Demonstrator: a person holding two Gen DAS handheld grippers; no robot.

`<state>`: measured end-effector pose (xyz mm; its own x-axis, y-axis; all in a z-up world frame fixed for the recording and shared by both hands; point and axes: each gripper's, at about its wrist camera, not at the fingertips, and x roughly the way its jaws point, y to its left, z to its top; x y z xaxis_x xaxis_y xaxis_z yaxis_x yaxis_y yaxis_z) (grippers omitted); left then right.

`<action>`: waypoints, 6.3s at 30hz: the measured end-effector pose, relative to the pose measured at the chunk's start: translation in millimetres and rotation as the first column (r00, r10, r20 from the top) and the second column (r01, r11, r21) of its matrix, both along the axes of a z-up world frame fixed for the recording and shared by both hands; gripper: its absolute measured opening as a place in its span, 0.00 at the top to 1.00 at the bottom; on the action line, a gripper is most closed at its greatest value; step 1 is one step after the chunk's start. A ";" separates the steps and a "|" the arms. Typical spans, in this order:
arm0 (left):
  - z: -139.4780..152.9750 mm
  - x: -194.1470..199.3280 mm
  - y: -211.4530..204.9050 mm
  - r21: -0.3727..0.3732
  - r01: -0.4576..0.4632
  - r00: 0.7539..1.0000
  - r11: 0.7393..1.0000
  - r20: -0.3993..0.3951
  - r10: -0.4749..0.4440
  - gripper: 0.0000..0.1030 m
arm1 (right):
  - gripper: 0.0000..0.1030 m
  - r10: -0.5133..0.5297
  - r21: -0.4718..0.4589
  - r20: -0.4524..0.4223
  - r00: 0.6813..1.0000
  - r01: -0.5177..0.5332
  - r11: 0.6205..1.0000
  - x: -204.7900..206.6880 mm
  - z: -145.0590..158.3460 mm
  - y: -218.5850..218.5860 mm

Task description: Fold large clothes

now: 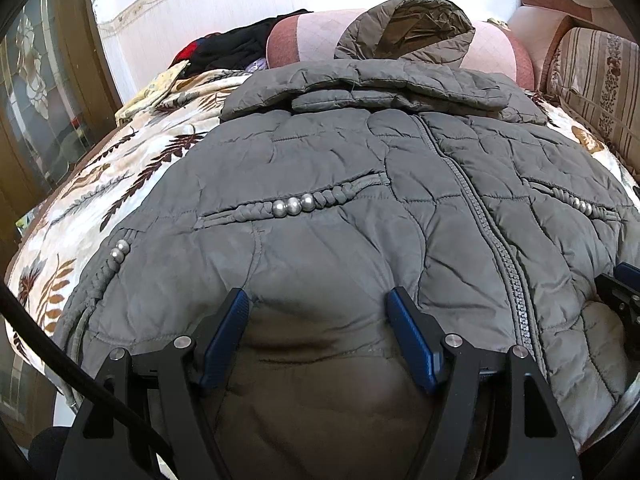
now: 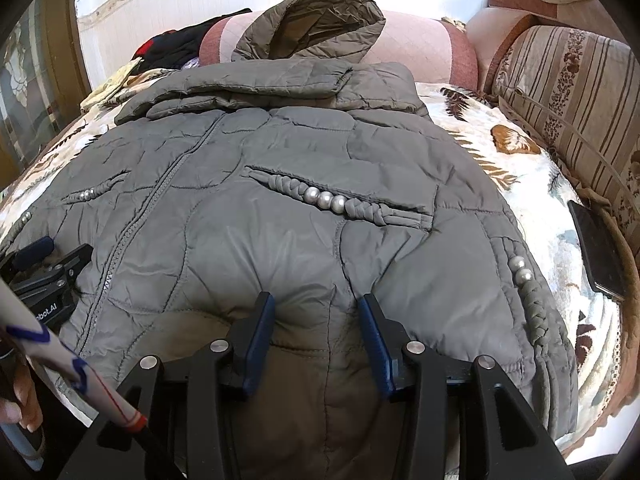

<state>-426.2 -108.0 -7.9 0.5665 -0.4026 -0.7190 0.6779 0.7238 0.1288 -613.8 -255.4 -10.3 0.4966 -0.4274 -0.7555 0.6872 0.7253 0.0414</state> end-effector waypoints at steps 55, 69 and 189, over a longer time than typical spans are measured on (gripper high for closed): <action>276.2 -116.0 119.6 -0.445 0.088 0.974 0.891 0.226 0.016 0.26 | 0.34 0.170 -0.119 0.625 0.762 -0.122 0.985 -120.2 309.7 132.1; 271.0 -105.2 95.5 -0.414 0.092 0.976 0.906 0.216 -0.001 0.26 | 0.34 0.126 -0.055 0.598 0.792 -0.117 0.992 -106.1 292.5 108.0; 49.4 232.5 -200.1 -0.211 0.032 0.992 0.977 -0.111 -0.056 0.26 | 0.93 -0.005 0.182 0.126 0.992 -0.018 0.983 251.3 36.9 -244.0</action>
